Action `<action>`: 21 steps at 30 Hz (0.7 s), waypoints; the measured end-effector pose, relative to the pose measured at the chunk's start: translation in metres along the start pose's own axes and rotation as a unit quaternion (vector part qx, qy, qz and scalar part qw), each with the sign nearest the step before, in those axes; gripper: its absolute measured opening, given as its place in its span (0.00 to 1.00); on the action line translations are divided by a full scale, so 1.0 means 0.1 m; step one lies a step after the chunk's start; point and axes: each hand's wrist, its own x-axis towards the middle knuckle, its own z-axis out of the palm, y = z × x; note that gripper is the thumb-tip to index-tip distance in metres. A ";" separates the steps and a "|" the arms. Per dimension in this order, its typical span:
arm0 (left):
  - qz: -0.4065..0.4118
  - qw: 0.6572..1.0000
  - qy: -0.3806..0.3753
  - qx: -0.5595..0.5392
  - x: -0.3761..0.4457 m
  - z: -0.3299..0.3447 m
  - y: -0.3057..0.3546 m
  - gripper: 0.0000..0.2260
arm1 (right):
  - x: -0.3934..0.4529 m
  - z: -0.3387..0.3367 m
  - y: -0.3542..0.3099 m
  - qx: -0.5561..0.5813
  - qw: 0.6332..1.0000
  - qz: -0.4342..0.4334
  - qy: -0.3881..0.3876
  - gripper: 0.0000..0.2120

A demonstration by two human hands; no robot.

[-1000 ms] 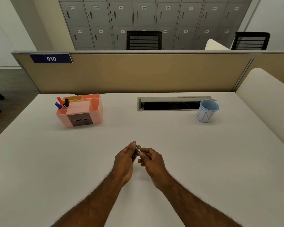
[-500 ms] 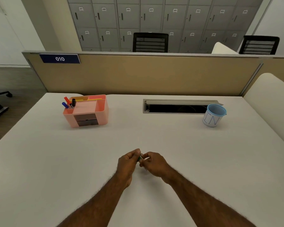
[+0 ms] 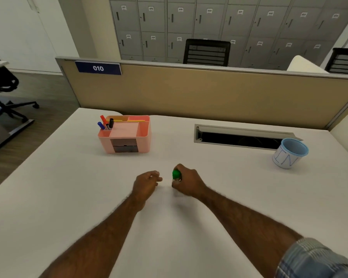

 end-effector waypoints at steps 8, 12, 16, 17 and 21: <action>0.084 0.918 0.204 0.329 0.50 -0.78 0.47 0.23 | 0.80 -0.12 -0.74 -0.045 0.993 -0.089 0.066 0.14; 0.140 0.897 0.220 0.358 0.72 -1.02 0.61 0.23 | 1.11 -0.15 -1.04 -0.005 0.991 -0.098 0.095 0.12; 0.129 0.885 0.166 0.416 0.91 -1.17 0.63 0.28 | 1.35 -0.14 -1.29 0.031 0.989 -0.097 0.105 0.11; 0.123 0.881 0.149 0.432 0.94 -1.18 0.63 0.29 | 1.41 -0.13 -1.34 0.036 0.989 -0.097 0.109 0.11; 0.113 0.861 0.114 0.483 1.01 -1.21 0.52 0.29 | 1.63 -0.06 -1.49 0.051 0.985 -0.106 0.124 0.11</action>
